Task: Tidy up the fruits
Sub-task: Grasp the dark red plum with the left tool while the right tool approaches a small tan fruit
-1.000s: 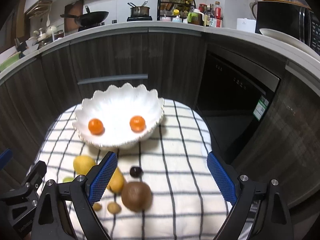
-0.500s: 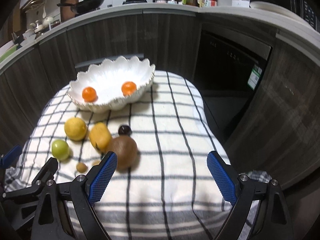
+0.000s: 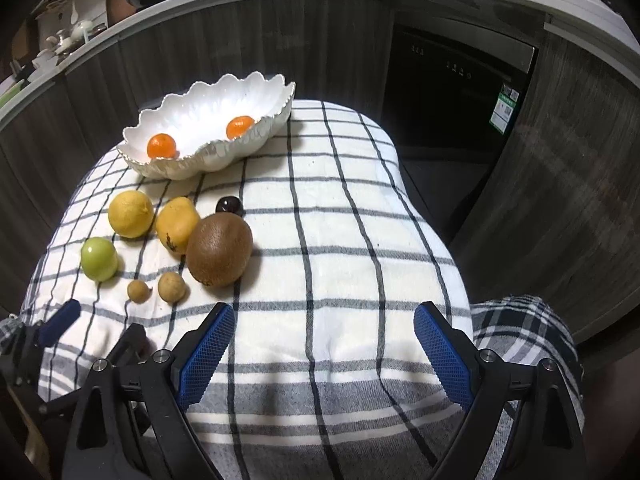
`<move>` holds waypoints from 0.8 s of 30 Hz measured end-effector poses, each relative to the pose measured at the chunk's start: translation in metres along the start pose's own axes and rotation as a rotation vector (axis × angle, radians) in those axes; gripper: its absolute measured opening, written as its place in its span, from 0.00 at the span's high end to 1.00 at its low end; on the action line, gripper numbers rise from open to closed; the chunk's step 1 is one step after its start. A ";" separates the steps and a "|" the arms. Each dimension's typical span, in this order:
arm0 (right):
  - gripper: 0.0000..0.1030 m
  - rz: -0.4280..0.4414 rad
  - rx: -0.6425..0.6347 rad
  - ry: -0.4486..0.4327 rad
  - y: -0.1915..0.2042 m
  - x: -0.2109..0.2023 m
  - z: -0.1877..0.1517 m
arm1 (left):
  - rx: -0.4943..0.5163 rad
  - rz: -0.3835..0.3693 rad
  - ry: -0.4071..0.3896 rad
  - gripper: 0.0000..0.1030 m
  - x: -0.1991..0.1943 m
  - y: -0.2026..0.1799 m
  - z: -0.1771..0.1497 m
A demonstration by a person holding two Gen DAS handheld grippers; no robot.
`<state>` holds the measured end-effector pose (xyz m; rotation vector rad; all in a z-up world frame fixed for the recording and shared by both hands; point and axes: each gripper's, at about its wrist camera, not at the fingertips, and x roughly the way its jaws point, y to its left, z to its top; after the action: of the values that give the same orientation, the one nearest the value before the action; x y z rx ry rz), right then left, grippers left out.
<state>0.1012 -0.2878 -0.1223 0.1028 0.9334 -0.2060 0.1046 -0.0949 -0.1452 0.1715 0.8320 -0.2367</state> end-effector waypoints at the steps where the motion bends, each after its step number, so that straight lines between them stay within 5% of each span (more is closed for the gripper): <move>1: 0.11 -0.002 0.001 0.004 0.000 0.001 -0.001 | 0.003 -0.006 0.018 0.43 0.004 -0.002 -0.003; 16: 0.11 0.009 0.018 0.050 -0.003 0.013 -0.004 | 0.018 -0.062 0.076 0.73 0.019 -0.011 -0.013; 24: 0.11 0.016 0.002 0.034 0.001 0.008 -0.002 | 0.013 -0.053 0.064 0.74 0.011 -0.004 -0.010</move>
<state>0.1045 -0.2871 -0.1305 0.1163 0.9654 -0.1908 0.1035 -0.0977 -0.1607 0.1700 0.8994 -0.2871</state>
